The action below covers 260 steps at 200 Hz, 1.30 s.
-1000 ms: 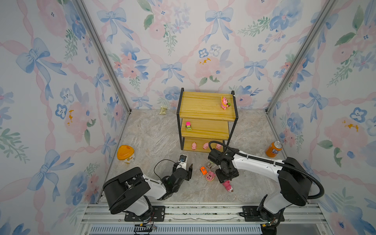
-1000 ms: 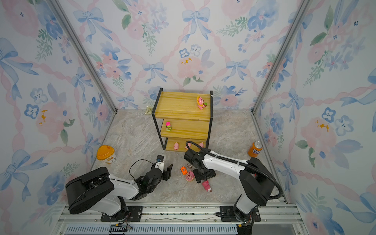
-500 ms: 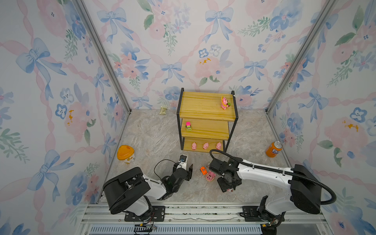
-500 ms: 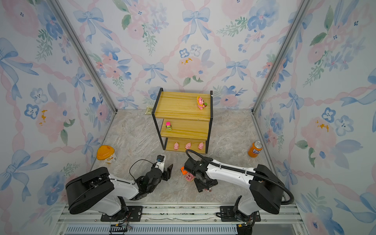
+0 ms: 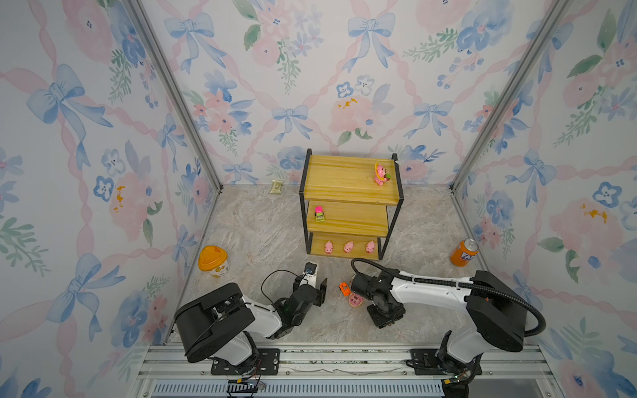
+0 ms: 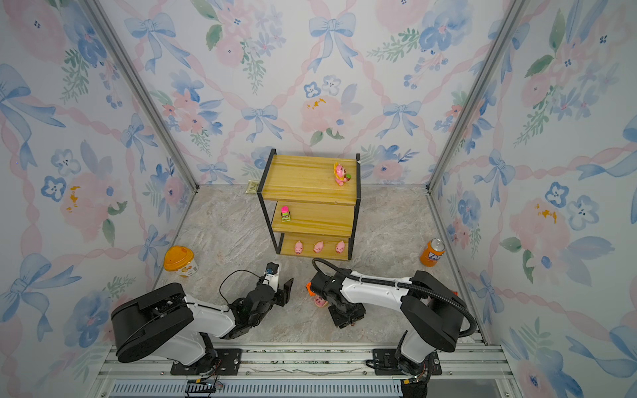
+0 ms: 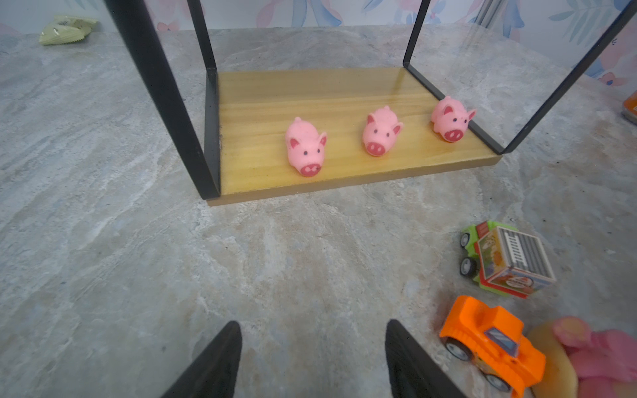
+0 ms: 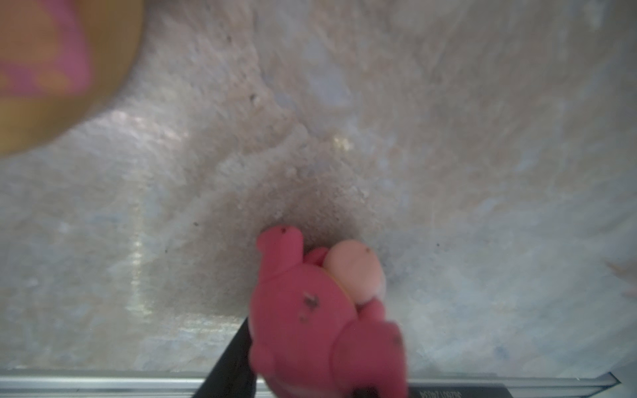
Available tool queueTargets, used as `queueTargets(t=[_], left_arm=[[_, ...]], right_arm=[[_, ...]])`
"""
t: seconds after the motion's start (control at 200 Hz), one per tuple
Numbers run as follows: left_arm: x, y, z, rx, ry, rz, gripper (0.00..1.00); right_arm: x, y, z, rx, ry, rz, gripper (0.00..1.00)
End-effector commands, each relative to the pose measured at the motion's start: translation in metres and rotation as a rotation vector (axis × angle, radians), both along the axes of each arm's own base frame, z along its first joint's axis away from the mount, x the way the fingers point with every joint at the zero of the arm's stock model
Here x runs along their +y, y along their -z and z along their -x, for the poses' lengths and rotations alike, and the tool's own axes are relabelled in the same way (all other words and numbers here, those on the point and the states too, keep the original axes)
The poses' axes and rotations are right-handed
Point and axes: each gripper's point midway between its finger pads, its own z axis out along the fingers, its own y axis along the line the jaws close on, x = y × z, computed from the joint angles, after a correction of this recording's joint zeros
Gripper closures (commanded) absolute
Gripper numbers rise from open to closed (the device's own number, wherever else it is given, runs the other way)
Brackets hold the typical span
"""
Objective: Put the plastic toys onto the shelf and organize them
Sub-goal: 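Lower the held bear toy onto the floor beside the orange truck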
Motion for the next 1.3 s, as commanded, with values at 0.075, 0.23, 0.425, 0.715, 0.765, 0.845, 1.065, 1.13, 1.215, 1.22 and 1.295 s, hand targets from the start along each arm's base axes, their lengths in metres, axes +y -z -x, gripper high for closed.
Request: queueTargets(t=[0.075,0.23,0.425,0.715,0.765,0.845,1.065,1.13,1.215,1.22,1.295], left_arm=[[0.001,-0.002,-0.001,-0.001,-0.017,0.015,0.33],[0.004,-0.001,0.002,0.001,-0.015,0.016,0.33],[0.006,-0.002,0.002,-0.003,-0.026,0.018,0.33],[0.007,-0.002,0.004,-0.003,-0.025,0.023,0.33],[0.009,-0.003,0.005,-0.004,-0.028,0.027,0.33],[0.012,-0.003,0.006,-0.005,-0.033,0.028,0.33],[0.018,-0.003,0.011,-0.012,-0.036,0.032,0.33],[0.021,-0.005,0.012,-0.017,-0.046,0.04,0.33],[0.024,-0.006,0.013,-0.023,-0.052,0.044,0.33],[0.024,-0.006,0.013,-0.023,-0.052,0.044,0.33],[0.026,-0.006,0.014,-0.022,-0.054,0.043,0.33]], right_arm=[[0.016,-0.003,0.002,0.032,-0.047,-0.059,0.7],[0.032,-0.015,-0.006,0.03,-0.088,-0.121,0.75],[0.04,-0.028,-0.018,0.023,-0.116,-0.156,0.78],[0.058,-0.048,-0.028,0.003,-0.143,-0.249,0.8],[0.064,-0.054,-0.028,-0.003,-0.158,-0.273,0.8],[0.075,-0.063,-0.026,-0.006,-0.181,-0.316,0.8],[0.095,-0.067,-0.021,0.007,-0.253,-0.365,0.79],[0.102,-0.065,-0.021,0.02,-0.279,-0.361,0.79],[0.112,-0.058,-0.023,0.037,-0.312,-0.348,0.79],[0.112,-0.058,-0.024,0.036,-0.313,-0.348,0.79],[0.121,-0.053,-0.025,0.051,-0.334,-0.345,0.79]])
